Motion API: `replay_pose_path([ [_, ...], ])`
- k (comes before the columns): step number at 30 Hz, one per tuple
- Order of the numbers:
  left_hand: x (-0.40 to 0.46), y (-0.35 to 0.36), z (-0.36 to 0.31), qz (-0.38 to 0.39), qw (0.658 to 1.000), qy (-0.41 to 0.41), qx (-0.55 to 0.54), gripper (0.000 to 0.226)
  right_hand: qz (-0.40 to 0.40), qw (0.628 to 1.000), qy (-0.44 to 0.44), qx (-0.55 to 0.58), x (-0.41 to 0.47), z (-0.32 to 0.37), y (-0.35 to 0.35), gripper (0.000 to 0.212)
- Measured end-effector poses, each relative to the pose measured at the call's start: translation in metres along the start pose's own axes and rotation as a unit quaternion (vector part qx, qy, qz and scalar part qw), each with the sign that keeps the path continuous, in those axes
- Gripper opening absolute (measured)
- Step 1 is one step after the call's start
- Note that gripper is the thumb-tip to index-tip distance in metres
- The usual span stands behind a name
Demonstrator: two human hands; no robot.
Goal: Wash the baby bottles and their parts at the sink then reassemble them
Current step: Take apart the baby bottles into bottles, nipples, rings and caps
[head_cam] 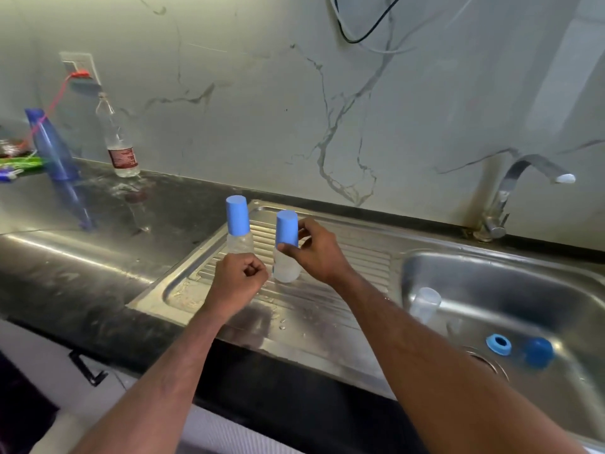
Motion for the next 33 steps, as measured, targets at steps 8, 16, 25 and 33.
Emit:
replay_pose_path([
  [8, 0.01, 0.058, -0.048, 0.021, 0.995, 0.052, -0.081, 0.006, -0.078, 0.995, 0.015, 0.062, -0.039, -0.032, -0.09, 0.045],
  [16, 0.007, 0.201, -0.129, 0.151, 0.97, 0.127, -0.144, 0.046, -0.134, 0.983, 0.095, 0.076, -0.115, -0.103, -0.204, 0.053],
  [25, -0.006, 0.316, -0.173, 0.258, 0.944, 0.178, -0.104, 0.041, -0.201, 0.954, 0.168, 0.146, -0.165, -0.169, -0.268, 0.048],
  [33, 0.011, 0.34, -0.165, 0.267, 0.928, 0.262, -0.007, 0.031, -0.135, 0.952, 0.246, 0.122, -0.16, -0.198, -0.283, 0.033],
])
Point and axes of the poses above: each hand's wrist, its own x-axis towards the middle knuckle, its own y-axis out of the palm, z = x × y, the point moved 2 cm from there along x, towards the middle knuckle, and after that the axes turned 1 degree about z, right-handed, at the moved point
